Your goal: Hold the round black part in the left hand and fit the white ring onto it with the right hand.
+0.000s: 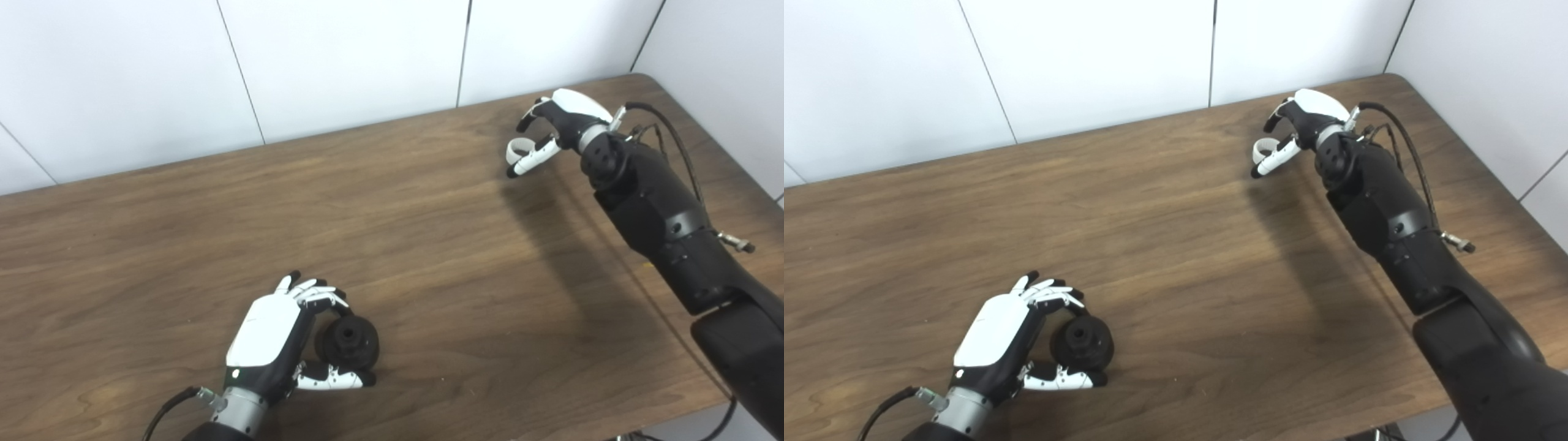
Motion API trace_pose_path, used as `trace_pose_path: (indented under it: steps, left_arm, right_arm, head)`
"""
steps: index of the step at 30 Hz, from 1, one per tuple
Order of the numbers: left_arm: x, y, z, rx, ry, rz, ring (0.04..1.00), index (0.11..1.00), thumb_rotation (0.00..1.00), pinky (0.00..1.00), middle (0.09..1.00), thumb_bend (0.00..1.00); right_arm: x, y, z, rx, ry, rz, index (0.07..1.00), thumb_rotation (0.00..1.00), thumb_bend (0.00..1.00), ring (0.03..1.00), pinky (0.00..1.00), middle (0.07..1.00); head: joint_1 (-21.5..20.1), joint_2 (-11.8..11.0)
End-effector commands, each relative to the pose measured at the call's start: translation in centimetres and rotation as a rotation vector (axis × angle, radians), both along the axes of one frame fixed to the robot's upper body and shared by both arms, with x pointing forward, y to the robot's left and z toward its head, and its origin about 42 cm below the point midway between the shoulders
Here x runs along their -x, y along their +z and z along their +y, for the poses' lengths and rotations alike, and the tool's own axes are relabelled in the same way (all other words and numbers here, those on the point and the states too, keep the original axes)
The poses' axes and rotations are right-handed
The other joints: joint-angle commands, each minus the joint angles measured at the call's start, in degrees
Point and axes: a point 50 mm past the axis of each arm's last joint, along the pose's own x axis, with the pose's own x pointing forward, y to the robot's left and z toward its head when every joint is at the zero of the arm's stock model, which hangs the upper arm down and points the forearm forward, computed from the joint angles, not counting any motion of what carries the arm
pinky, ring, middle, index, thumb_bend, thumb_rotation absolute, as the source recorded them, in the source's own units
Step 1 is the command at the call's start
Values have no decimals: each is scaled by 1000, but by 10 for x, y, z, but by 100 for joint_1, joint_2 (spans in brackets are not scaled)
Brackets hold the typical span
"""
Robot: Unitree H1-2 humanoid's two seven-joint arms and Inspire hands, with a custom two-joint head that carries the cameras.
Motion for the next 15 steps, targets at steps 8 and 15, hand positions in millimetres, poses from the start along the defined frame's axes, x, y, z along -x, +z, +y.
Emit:
trace_pose_path:
  steps: [8,15]
  left_arm:
    - [2,-5,10,-43,29,26,874,483,51,1000,763,523]
    - [2,-5,10,-46,31,22,873,483,51,1000,761,523]
  right_arm:
    - [-11,33,-1,26,8,-75,691,259,836,1000,1000,963]
    - [-12,31,-4,37,3,-65,677,267,824,1000,1000,955]
  head:
    - [10,23]
    - [27,29]
